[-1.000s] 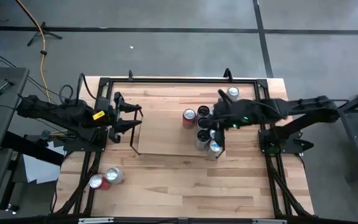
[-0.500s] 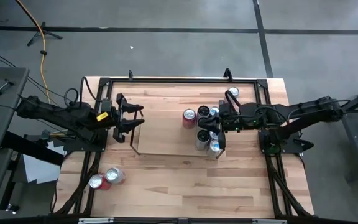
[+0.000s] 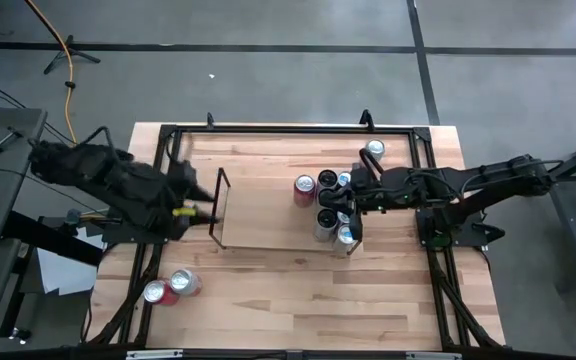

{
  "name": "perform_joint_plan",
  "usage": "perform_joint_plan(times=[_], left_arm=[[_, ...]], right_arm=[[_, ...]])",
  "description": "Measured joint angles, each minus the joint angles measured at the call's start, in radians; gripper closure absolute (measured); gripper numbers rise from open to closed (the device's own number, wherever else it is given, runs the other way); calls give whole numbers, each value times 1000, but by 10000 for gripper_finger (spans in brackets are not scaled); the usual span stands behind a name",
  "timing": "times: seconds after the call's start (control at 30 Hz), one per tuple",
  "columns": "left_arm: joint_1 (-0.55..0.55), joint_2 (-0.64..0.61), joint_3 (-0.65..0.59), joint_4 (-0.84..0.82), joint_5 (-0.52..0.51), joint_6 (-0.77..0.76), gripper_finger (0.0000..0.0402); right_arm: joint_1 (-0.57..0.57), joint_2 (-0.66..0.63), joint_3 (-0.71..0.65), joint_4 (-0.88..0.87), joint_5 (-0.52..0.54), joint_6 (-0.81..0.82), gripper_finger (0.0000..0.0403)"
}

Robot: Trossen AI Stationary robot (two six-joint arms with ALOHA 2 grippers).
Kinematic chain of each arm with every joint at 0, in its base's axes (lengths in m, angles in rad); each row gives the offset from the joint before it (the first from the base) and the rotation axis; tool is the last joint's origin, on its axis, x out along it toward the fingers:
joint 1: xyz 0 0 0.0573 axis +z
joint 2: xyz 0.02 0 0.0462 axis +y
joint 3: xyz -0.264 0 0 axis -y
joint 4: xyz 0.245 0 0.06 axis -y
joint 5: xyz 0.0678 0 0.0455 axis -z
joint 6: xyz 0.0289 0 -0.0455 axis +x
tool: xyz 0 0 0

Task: Place canned beverage on shelf
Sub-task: Put the orange soda can aligned with the other orange soda can on the shelf

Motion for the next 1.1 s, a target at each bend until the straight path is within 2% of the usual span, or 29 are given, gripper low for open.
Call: perform_joint_plan(times=[0.1,0.2,0.37,0.53,0.67,0.83,0.93,1.1], left_arm=[[-56,130,184,-368,75,-205,177],[-122,214,262,-594,128,-397,177],[-279,226,181,-427,140,-560,177],[-438,237,84,-398,73,-700,177],[-539,235,1,-405,117,-772,177],[-584,233,-85,-409,204,-894,169],[-602,220,-124,-401,236,-935,141],[-634,207,-195,-396,307,-1000,57]], right_arm=[[0,0,0,-43,2,15,402],[0,0,0,-71,2,16,402],[0,0,0,-82,3,10,402],[0,0,0,-94,3,8,402],[0,0,0,-106,26,7,402],[0,0,0,-112,29,7,402],[0,0,0,-111,29,7,402],[0,0,0,-111,29,20,402]])
